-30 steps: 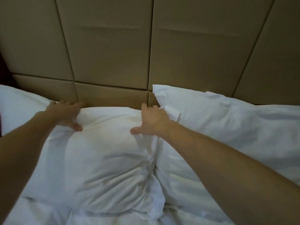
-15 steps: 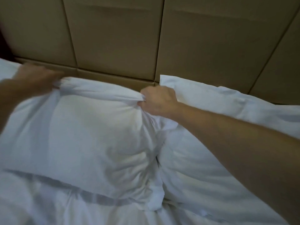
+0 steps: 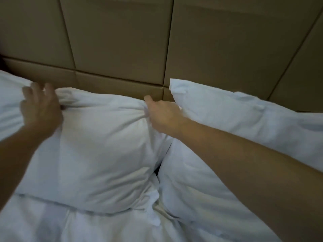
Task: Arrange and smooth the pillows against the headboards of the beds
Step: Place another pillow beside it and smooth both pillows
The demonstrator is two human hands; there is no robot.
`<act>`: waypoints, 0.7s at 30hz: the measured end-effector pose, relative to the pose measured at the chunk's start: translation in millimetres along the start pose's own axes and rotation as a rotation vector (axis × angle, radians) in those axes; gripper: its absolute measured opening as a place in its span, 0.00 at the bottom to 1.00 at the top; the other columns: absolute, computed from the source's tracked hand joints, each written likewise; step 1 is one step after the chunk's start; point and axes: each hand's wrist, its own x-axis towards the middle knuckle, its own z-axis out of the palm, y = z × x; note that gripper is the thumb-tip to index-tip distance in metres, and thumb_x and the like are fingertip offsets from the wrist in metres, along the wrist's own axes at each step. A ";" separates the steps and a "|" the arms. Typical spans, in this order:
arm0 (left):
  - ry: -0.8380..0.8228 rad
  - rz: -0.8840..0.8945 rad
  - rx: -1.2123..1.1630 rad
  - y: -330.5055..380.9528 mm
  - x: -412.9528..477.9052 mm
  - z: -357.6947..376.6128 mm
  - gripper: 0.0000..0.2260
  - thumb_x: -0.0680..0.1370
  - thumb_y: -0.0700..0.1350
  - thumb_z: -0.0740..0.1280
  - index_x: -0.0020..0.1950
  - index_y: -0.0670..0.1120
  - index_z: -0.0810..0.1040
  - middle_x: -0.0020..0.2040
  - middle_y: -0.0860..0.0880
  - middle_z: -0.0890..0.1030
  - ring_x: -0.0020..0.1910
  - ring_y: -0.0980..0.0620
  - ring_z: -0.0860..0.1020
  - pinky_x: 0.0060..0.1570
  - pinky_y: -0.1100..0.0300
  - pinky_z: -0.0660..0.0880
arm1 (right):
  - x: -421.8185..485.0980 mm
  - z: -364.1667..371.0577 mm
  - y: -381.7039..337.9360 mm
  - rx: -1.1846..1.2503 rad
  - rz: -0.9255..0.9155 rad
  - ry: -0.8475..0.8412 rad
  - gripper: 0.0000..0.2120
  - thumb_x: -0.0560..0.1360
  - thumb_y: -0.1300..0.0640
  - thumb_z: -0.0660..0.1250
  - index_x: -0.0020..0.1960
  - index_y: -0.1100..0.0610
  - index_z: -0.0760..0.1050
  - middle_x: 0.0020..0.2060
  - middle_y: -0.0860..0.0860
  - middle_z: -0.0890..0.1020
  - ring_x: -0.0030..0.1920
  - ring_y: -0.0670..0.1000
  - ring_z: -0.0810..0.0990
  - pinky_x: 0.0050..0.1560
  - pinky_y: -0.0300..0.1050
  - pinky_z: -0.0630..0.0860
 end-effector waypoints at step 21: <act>-0.302 0.546 -0.448 225.3 -121.5 -103.7 0.31 0.78 0.65 0.61 0.76 0.50 0.64 0.74 0.42 0.70 0.71 0.39 0.70 0.65 0.43 0.71 | -194.4 -78.0 127.5 -0.290 -0.093 0.044 0.27 0.76 0.60 0.62 0.74 0.52 0.64 0.69 0.52 0.70 0.75 0.56 0.61 0.76 0.51 0.55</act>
